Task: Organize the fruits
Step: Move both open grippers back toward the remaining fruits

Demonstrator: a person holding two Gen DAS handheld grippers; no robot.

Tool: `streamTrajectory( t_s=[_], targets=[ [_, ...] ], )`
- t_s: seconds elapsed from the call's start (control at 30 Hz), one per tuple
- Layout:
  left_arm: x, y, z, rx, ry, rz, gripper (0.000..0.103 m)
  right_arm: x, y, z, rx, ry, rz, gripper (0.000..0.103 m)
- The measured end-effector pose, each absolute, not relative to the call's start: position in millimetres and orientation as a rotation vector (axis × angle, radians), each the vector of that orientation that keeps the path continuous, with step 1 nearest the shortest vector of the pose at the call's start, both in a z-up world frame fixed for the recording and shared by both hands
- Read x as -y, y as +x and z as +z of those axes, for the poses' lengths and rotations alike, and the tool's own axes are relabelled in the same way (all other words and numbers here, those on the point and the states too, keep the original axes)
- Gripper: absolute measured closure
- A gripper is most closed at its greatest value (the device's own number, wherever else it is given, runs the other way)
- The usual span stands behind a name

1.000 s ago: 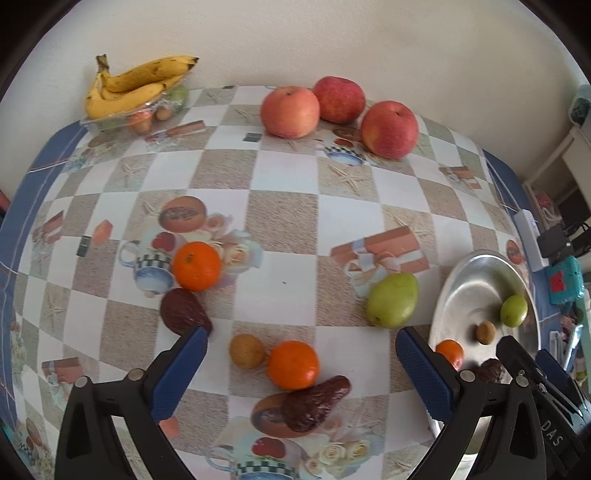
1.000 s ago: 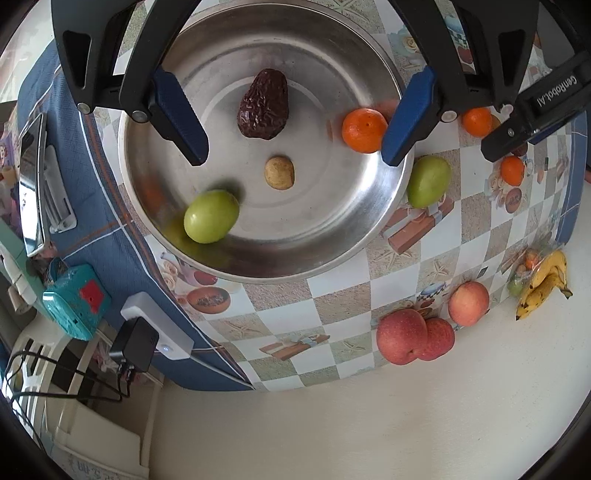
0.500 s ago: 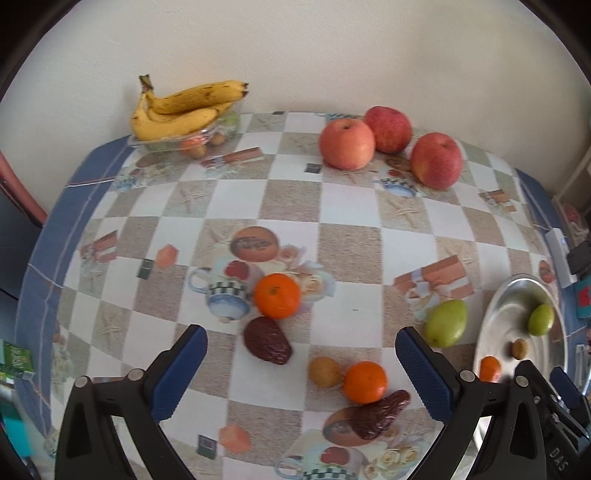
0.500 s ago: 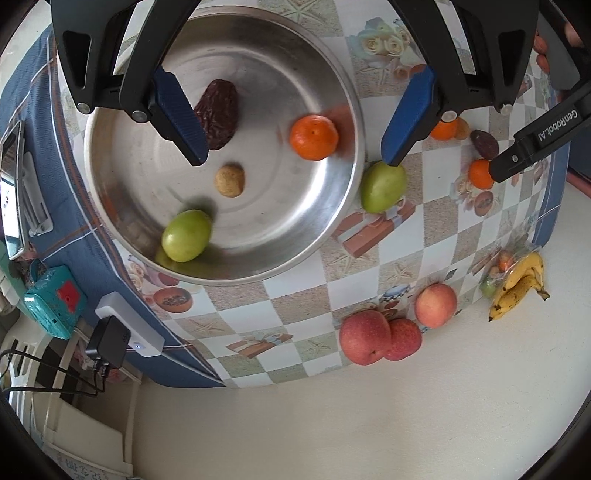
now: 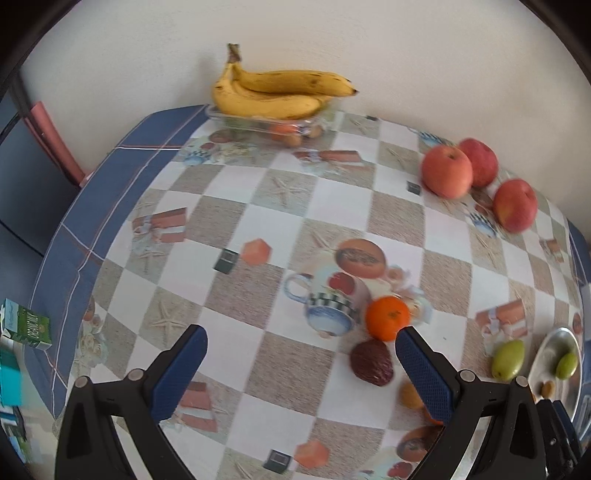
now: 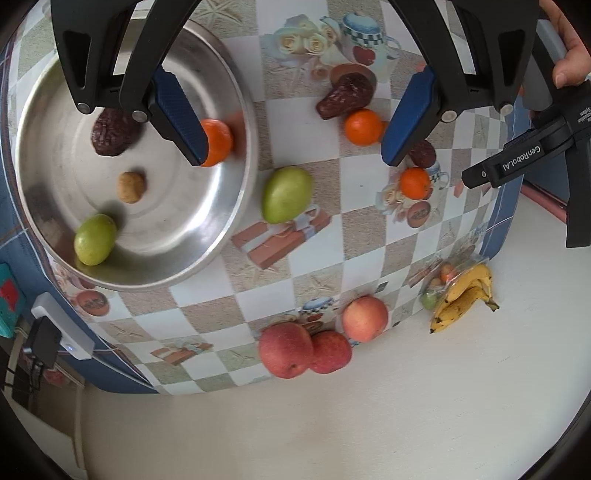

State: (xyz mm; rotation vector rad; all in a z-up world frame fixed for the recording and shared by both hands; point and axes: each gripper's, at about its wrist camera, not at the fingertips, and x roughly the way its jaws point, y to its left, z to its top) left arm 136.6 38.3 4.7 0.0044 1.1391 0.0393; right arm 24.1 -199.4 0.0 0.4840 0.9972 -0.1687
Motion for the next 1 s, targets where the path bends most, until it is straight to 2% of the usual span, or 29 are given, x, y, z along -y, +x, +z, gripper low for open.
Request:
streamTrajectory(
  t_s=[0.23,0.43,0.53,0.63,0.7,0.73,0.77,0.9,1.0],
  targets=[
    [-66.1,149.0,5.7,-1.099,-0.087,0.055,0.000,177.9,35.2,14.5,-1.004,0.416,-0.155,0.008],
    [-58.3,156.9,11.6,-1.056,-0.100,-0.006,0.000,175.1,48.3,43.5,-0.987,0.389,-0.175,0.009],
    [-48.7,159.1,11.4,-1.060,-0.095,-0.067,0.000,175.6,56.7,54.1,-0.965,0.393,-0.175,0.015],
    [-42.7,161.8,7.6,-1.085,-0.126,-0.125,0.000,176.7,64.6,51.7,-0.968,0.394,-0.184,0.017],
    [-37.8,162.7,5.9,-1.083,-0.132,-0.160,0.000,176.4,69.2,44.2,-0.985,0.380,-0.192,0.025],
    [-34.4,163.5,4.9,-1.082,-0.126,-0.167,0.000,176.9,71.5,39.0,-0.996,0.379,-0.193,0.036],
    [-31.5,164.3,3.8,-1.081,-0.121,-0.173,0.000,178.1,72.8,33.9,-1.008,0.381,-0.195,0.040],
    [-19.5,166.8,-2.9,-1.080,-0.114,-0.217,0.002,183.4,79.9,8.6,-1.062,0.381,-0.212,0.042],
    [-9.1,168.6,-13.8,-1.103,-0.090,-0.236,0.011,186.3,83.8,-11.0,-1.107,0.368,-0.229,0.046]
  ],
)
